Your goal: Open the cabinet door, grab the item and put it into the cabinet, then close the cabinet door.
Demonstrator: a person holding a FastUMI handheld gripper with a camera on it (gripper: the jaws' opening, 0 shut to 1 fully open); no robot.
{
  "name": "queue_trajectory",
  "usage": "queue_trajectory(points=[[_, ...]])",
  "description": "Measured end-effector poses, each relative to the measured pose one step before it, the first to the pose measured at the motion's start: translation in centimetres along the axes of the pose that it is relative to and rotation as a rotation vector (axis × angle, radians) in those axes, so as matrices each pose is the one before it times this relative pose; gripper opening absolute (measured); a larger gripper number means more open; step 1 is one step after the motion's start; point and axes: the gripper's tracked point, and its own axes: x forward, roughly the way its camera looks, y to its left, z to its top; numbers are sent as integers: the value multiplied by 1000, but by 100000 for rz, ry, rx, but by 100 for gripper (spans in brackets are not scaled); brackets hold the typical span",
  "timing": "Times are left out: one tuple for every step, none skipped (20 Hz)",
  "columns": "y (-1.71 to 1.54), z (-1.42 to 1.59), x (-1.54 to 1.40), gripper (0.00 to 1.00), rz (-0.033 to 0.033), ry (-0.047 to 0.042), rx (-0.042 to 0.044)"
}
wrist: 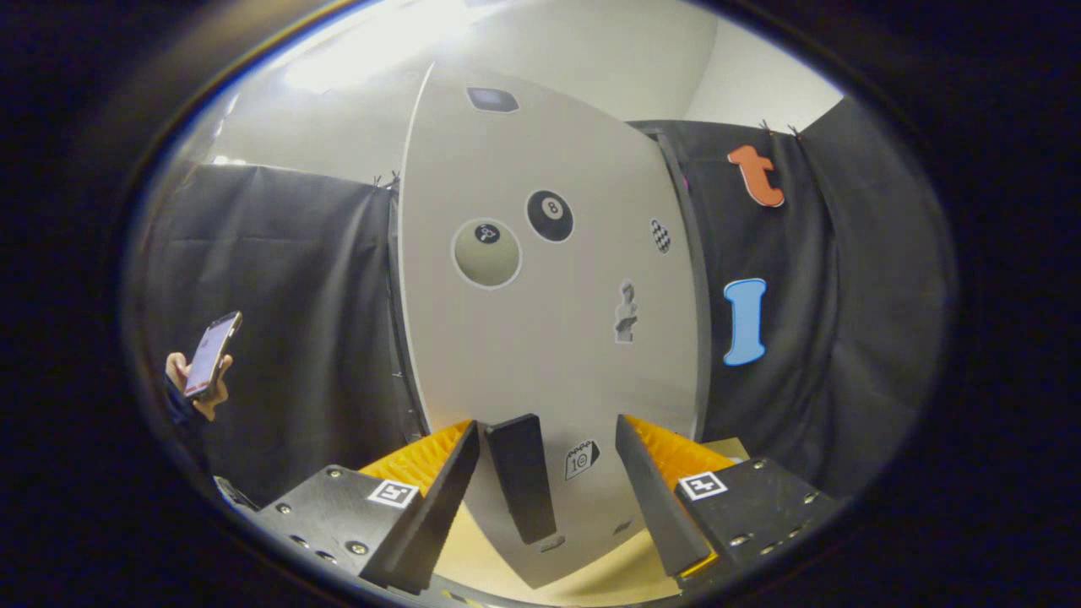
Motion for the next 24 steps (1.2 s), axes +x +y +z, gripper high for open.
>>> queue_trajectory(points=[[183,-2,1061,96,239,-314,-418],[543,-2,948,96,1950,-155,261],[635,-204,981,96,1859,-4,191],[629,-201,977,97,1695,81,-114],[443,-107,786,97,1473,-58,-474],[215,-204,462,97,1386,273,-423],[324,-50,289,97,1268,220,-116],[244,-271,542,97,976,659,-357],[174,-374,603,97,769,571,-718],[154,-312,463,97,481,793,-1301],[271,-353,566,97,377,775,-1641],[71,-413,621,97,-71,956,-1962],[446,-232,89,97,820,116,-1202],[263,-25,454,97,405,-154,177],[56,41,348,97,810,29,1235],[-34,-39,369,97,882,458,1155],[-135,1,422,97,603,42,883],[127,20,662,97,400,-45,190],[204,23,675,97,249,-133,176],[93,-31,483,97,195,138,200],[-3,-234,293,97,-104,189,537],[-328,97,479,97,-1355,-502,-10],[78,-5,112,97,-299,25,-66],[73,93,185,97,-472,-274,-600]])
